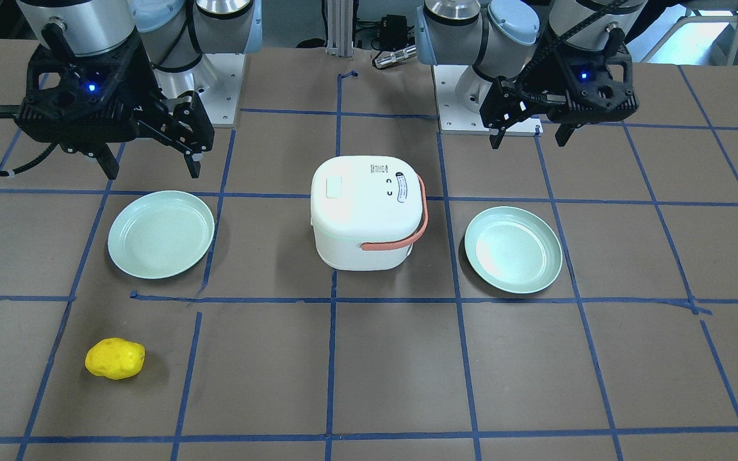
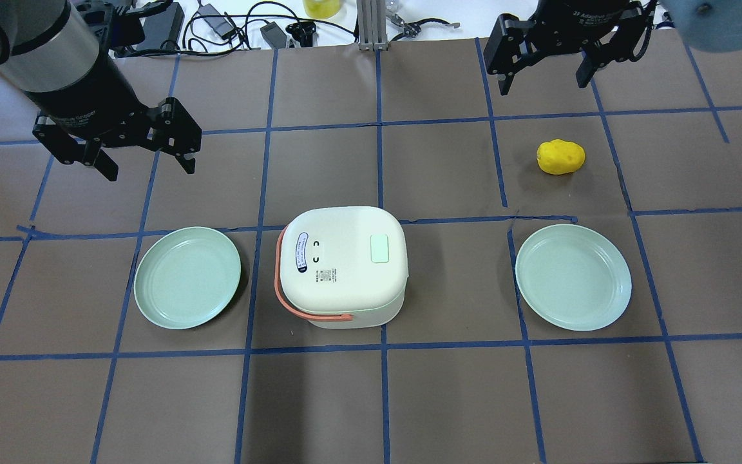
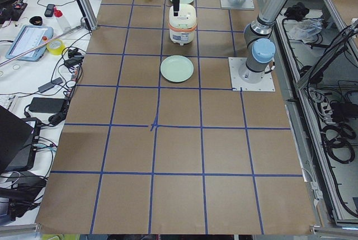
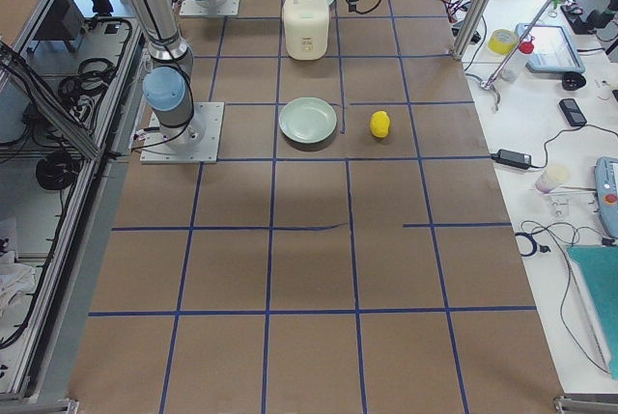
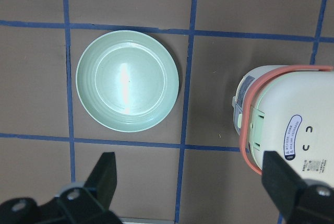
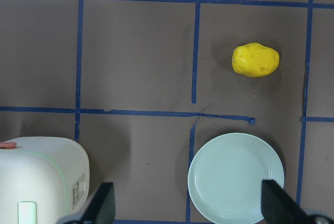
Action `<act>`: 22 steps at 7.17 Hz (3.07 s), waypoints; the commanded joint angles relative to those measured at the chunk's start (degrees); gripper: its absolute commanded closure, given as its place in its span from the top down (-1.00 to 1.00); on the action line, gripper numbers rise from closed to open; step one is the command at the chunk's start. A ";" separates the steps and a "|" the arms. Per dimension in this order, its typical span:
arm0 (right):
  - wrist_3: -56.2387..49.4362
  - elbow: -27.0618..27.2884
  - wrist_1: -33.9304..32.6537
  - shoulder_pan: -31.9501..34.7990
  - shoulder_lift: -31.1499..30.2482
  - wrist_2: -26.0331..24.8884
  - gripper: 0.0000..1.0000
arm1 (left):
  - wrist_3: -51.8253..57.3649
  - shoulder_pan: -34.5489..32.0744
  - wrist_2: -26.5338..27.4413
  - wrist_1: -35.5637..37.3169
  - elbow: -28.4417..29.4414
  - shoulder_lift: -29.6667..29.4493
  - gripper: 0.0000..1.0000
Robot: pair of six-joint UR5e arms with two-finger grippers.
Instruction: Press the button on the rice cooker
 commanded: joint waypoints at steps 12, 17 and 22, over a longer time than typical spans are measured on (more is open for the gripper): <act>0.61 0.62 1.54 0.61 -0.61 0.34 0.88 | 0.00 0.00 0.00 0.00 0.00 0.00 1.00; 13.26 2.02 1.55 12.80 3.59 2.98 -0.73 | 0.00 0.00 0.00 0.00 0.00 0.00 1.00; 23.88 14.05 -11.95 19.68 5.61 3.07 -0.98 | -0.09 0.00 0.00 0.00 0.00 0.00 1.00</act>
